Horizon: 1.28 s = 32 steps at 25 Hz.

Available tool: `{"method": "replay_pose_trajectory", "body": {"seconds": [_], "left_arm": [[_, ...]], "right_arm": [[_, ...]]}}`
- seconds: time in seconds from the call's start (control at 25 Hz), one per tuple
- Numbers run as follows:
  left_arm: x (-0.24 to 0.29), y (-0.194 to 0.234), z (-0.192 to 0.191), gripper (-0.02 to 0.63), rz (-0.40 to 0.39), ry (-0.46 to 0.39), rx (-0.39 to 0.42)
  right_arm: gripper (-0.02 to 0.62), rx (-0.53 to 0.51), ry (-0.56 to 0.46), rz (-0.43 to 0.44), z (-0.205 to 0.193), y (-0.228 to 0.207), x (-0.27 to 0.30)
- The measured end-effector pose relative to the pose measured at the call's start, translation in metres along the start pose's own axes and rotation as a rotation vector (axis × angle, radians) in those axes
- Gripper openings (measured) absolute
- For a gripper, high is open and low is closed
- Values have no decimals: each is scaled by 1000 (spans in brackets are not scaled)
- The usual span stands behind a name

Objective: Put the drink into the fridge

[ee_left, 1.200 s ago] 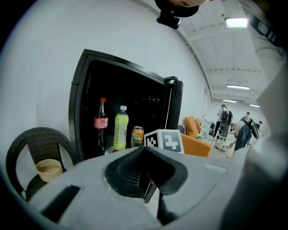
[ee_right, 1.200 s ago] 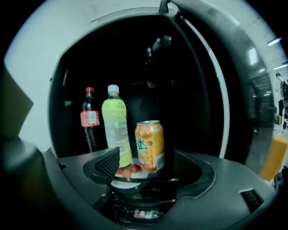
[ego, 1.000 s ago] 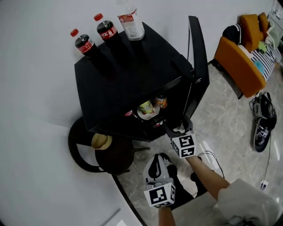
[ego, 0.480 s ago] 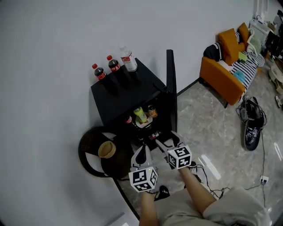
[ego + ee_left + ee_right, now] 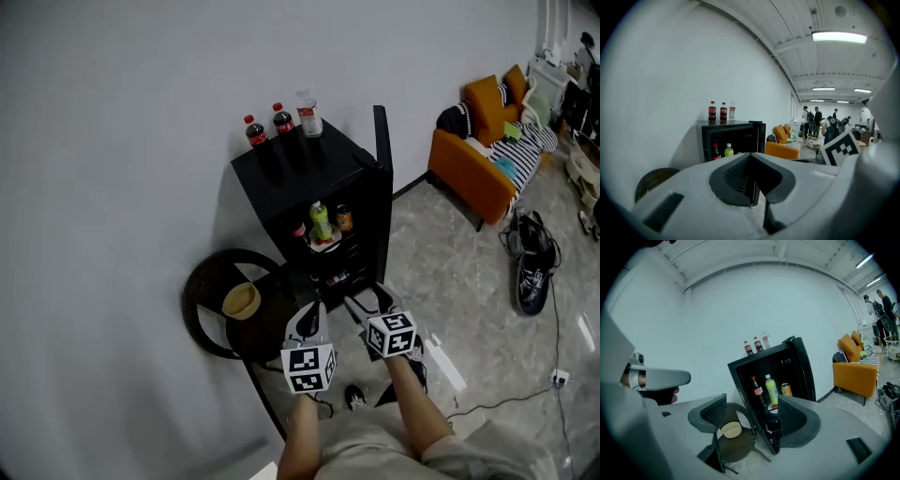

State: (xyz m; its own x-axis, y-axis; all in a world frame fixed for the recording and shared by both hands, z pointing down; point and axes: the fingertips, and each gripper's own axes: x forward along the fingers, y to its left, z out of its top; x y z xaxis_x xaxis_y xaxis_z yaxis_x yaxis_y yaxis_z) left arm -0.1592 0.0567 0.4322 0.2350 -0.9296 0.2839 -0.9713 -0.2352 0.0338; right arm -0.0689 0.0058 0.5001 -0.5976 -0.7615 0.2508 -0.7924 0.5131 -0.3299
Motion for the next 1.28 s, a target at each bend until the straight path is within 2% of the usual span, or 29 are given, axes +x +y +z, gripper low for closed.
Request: {"method": "replay_pose_trajectory", "body": {"seconds": [0.12,0.2,0.36,0.44,0.56,0.64,0.92,1.04,1.16,1.28], "left_arm": [[-21,-5,-10,9,-27,-9,-4],[-28,-6,-16,9,-36,-14,-11],[-33,-2,-26,9,-47,-23,-42],[-36,2,-30,9,-41,-36,-80],[-44,6,-30,9,-35,-81,-172],[-48,5,-31,9,-35,-96,-191],[-33,7,-29,9,7,-83,-80],[-35,9,-25,9,23,-89,-70],[-36,9,-29,9,16,-68,-58],[-35,5,-40,9,-22,-13,-43]], "right_arm": [[316,-40,-3,18,-4,21,-10],[170,-58,-24,10,-1,29,-16],[56,-38,-39,13,1,36,-27],[23,-5,-45,15,-1,38,-35],[8,9,-58,7,-5,38,-55],[8,-17,-62,-18,-7,32,-66],[8,-33,-61,-62,1,6,-64],[8,-49,-63,-47,13,6,-60],[8,-57,-65,-32,18,9,-56],[8,-55,-52,-23,12,11,-53]]}}
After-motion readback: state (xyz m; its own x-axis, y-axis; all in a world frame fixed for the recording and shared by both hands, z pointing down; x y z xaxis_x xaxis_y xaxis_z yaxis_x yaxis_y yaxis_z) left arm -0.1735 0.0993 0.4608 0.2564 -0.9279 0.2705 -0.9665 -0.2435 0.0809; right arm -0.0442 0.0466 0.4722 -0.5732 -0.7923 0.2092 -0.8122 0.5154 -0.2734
